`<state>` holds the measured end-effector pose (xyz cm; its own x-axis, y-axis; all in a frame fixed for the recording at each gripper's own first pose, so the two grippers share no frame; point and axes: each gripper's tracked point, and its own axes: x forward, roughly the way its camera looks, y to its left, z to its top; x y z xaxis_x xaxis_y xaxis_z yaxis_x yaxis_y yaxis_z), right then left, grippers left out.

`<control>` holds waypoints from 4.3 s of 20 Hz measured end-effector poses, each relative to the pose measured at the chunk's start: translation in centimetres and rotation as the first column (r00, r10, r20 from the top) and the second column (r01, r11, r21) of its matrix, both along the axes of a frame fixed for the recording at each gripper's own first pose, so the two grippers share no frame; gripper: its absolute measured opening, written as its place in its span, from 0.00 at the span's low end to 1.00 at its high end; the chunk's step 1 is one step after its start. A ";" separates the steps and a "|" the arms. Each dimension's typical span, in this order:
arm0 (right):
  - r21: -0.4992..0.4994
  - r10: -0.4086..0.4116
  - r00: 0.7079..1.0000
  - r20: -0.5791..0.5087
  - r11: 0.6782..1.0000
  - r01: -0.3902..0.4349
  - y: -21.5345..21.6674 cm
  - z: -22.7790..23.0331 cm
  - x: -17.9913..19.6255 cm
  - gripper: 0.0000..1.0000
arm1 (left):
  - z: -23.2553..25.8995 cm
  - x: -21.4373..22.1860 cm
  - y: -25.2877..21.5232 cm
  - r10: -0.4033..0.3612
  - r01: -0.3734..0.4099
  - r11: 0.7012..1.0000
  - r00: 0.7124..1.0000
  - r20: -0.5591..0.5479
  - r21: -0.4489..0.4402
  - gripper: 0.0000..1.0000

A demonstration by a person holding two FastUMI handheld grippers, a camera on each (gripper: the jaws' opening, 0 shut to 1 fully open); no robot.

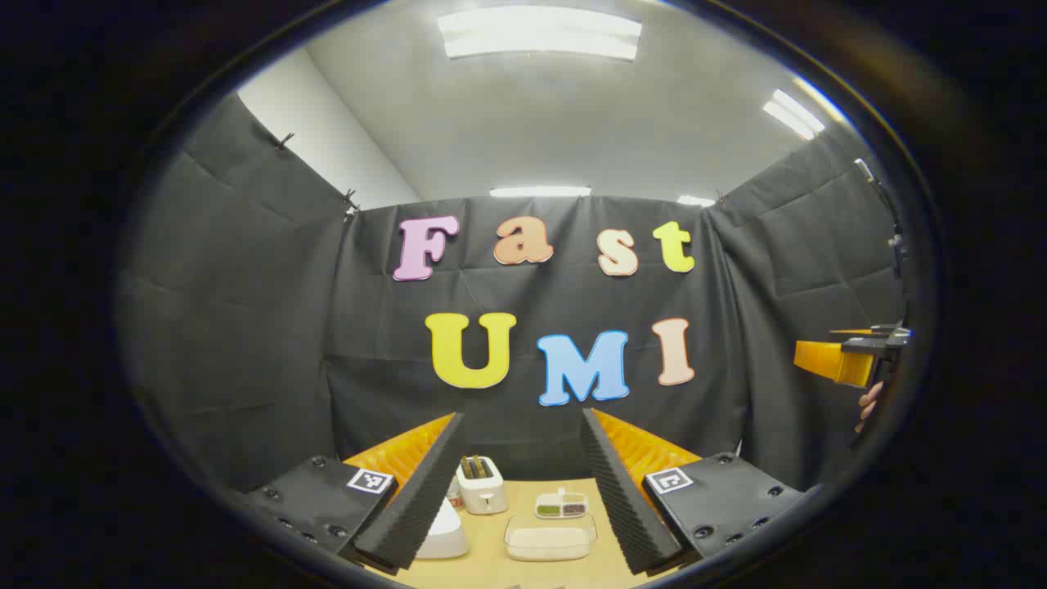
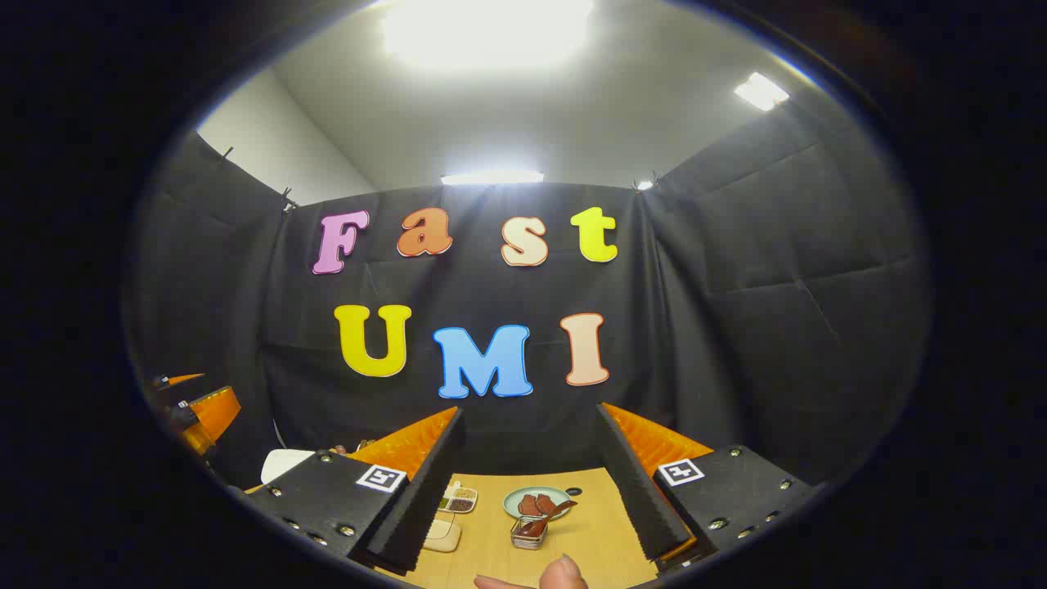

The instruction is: Close the left gripper, press the button to open the rice cooker; take a wooden spoon from the chopstick holder with the right hand, scoop a spoonful of rice and pour it into the rice cooker, then put the wooden spoon back into the chopstick holder.

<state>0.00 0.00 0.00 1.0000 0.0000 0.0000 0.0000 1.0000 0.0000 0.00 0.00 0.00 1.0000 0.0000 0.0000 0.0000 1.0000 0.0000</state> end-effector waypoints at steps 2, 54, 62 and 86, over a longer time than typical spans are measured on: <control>-0.002 0.007 1.000 -0.004 1.000 -0.007 0.2 -0.2 0.3 0.96 | -0.1 0.0 0.0 0.004 -0.004 1.000 1.000 -0.003 -0.001 0.96; -0.197 0.039 0.961 -0.272 0.976 -0.096 18.7 -10.9 6.4 0.92 | -46.2 18.5 26.8 0.301 -0.355 0.930 0.573 -0.762 0.100 0.09; -0.164 0.033 0.964 -0.265 0.983 -0.079 17.5 -11.4 4.7 0.92 | -39.0 18.7 26.9 0.288 -0.387 0.922 0.733 -0.616 -0.030 0.09; 0.044 0.010 0.920 -0.392 0.999 0.008 -4.6 -31.4 19.9 0.96 | -24.5 5.8 16.1 0.434 -0.444 0.892 0.789 -0.435 0.085 0.09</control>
